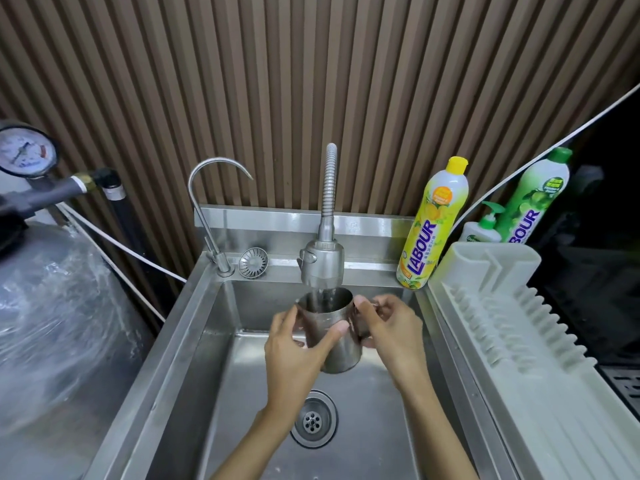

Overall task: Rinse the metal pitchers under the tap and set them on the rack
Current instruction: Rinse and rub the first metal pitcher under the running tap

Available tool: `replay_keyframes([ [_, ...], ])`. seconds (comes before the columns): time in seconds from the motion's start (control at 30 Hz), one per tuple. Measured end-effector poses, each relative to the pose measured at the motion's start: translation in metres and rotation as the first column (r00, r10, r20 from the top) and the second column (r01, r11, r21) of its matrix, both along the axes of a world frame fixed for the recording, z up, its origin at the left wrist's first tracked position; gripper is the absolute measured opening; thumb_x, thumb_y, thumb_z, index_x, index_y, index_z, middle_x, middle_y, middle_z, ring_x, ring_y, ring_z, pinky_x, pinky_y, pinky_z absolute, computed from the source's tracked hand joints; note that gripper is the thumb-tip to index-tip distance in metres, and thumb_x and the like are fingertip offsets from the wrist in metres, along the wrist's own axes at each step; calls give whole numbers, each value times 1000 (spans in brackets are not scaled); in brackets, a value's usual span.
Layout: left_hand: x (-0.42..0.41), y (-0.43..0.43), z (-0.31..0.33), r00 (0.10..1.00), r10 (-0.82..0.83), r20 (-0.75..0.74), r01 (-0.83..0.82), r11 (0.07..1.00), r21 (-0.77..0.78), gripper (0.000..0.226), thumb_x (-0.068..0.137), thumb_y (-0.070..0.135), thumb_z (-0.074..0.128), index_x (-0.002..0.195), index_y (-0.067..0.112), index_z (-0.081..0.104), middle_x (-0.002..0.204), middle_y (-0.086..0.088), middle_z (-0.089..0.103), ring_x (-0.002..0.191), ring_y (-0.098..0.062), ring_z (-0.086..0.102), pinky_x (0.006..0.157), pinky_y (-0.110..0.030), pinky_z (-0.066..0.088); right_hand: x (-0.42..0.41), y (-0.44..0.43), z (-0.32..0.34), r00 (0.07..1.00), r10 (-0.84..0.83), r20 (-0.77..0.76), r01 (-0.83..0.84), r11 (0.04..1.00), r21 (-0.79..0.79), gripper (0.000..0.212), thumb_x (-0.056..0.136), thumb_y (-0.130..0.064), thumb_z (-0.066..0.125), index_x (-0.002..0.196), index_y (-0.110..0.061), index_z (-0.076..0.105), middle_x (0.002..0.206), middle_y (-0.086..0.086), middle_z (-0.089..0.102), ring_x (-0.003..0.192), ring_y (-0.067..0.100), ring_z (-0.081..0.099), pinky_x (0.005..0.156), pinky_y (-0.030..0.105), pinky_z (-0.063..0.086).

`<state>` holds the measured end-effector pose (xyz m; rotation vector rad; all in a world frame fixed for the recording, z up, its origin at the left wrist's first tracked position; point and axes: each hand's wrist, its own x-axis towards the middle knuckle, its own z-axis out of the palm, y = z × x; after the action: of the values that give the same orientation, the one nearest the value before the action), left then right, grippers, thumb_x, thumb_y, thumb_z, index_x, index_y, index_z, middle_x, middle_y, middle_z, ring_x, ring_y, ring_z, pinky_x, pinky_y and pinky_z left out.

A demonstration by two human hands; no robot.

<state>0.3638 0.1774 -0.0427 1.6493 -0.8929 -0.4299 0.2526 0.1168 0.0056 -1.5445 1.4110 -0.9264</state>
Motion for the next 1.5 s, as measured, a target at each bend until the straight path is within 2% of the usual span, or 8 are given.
replay_keyframes([
  [0.13, 3, -12, -4, 965, -149, -214, 136, 988, -77, 36, 61, 32, 83, 92, 25, 67, 91, -2, 72, 92, -17, 68, 70, -9, 49, 6, 9, 16, 977, -35, -210, -28, 957, -289, 21, 86, -31, 63, 83, -13, 53, 73, -4, 60, 73, 18, 57, 69, 31, 43],
  [0.3, 21, -20, 8, 936, -256, -244, 186, 944, -274, 73, 60, -3, 82, 120, 25, 54, 122, -4, 62, 115, -14, 59, 95, -22, 47, 19, 4, -7, 920, 133, 368, -95, 988, -120, 15, 89, -7, 58, 79, -13, 49, 107, -13, 66, 93, -8, 62, 81, 10, 43],
  [0.47, 31, -6, 20, 974, -100, 205, 137, 975, -176, 77, 56, 26, 80, 124, 39, 48, 118, 19, 45, 117, 3, 44, 100, -16, 36, 24, 4, -35, 629, 107, 770, -333, 932, 143, 15, 90, -10, 53, 78, -7, 45, 104, 22, 60, 98, 32, 61, 92, 33, 53],
  [0.7, 13, 2, 15, 971, 58, 232, -65, 998, 26, 86, 48, 76, 58, 114, 20, 62, 83, 6, 43, 87, -17, 52, 83, -25, 44, 8, 1, -16, 928, 23, 373, -100, 977, 189, 25, 87, -24, 63, 79, -1, 58, 73, 15, 65, 66, 20, 65, 56, 32, 59],
  [0.9, 11, -8, 11, 988, -151, -36, 152, 988, 19, 45, 49, 64, 77, 83, 37, 64, 85, 8, 72, 75, 5, 66, 70, -10, 50, -4, 10, 12, 987, -103, -125, 74, 973, -217, 24, 79, -36, 70, 73, -17, 56, 67, -2, 64, 70, 20, 61, 68, 30, 45],
  [1.1, 19, -20, 15, 967, -221, -129, 193, 961, -198, 77, 55, 5, 86, 121, 27, 53, 120, 3, 63, 111, -5, 60, 95, -18, 46, 11, 10, -3, 913, 113, 391, -76, 991, -109, 10, 89, -10, 59, 86, -19, 55, 111, -10, 65, 95, -12, 59, 81, 5, 41],
  [1.27, 23, -8, 29, 971, -60, 231, 109, 973, -205, 77, 59, 10, 78, 121, 40, 44, 113, 27, 42, 109, 18, 42, 93, -2, 31, 24, 6, -35, 607, 134, 783, -366, 922, 127, 15, 93, -8, 52, 82, -8, 43, 107, 16, 59, 103, 29, 58, 103, 41, 44],
  [1.5, 10, 3, 22, 965, 147, 216, -133, 988, -77, 89, 46, 69, 63, 116, 13, 63, 86, 4, 40, 86, -16, 46, 82, -21, 38, 10, 7, -13, 910, 76, 407, -164, 969, 187, 20, 90, -24, 60, 79, -7, 57, 78, 18, 65, 68, 23, 66, 62, 35, 60],
])
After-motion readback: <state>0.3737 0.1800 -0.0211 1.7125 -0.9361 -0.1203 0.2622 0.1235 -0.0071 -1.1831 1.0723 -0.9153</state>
